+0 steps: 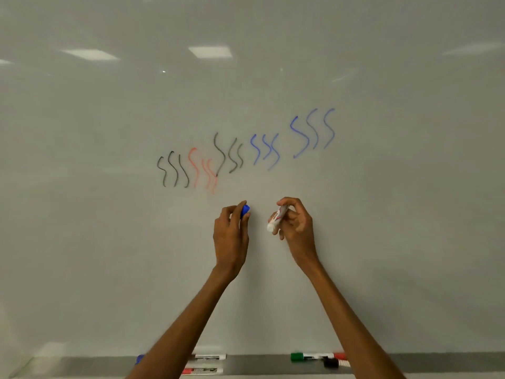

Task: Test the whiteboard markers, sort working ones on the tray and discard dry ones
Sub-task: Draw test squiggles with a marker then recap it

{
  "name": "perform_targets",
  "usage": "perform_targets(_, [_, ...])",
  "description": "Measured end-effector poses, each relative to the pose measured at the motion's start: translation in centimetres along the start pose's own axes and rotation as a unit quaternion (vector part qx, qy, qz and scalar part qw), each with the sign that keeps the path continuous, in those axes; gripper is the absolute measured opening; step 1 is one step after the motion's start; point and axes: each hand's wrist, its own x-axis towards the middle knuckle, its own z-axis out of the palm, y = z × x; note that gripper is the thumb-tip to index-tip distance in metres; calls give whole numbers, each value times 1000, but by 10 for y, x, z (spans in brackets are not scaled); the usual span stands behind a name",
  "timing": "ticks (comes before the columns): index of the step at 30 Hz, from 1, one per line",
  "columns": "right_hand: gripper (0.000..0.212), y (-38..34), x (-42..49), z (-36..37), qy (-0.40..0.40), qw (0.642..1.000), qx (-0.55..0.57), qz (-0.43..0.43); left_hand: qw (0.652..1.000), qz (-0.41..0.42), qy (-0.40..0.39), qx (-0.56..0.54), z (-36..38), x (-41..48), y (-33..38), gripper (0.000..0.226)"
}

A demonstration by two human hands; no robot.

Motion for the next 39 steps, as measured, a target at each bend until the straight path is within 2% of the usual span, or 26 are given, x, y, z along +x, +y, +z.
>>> perform_targets(3, [26,-13,18,6,7,999,-17,-33,999,17,33,1,2,20,7,33])
perform_targets(6, [28,-21,31,9,55,997,-33,-35,997,52,52,14,7,33,10,34])
perform_targets(10, [28,-17,47,9,103,991,-67,-45,996,58,62,13,15,45,10,33])
perform_targets(15, [22,2,41,6,58,989,-127,-50,994,84,63,-6,24,50,3,28])
perform_targets(19, [24,22,28,-5,108,991,-65,-42,994,74,78,-32,28,50,1,28])
perform_targets(24, [25,36,13,-9,45,993,-104,-25,991,98,84,-44,36,47,-4,28])
perform_targets(29, [19,-7,53,-27,150,986,-17,-76,990,91,93,-55,38,42,-6,27])
perform_targets(34, [21,8,47,-30,108,991,-41,-71,990,92,92,-60,36,43,-3,28])
perform_targets(37, [21,26,31,-36,164,985,-9,-50,990,98,84,-62,35,43,-4,28])
perform_targets(39, [21,32,22,-37,156,987,-13,-38,990,102,85,-53,35,43,-6,28])
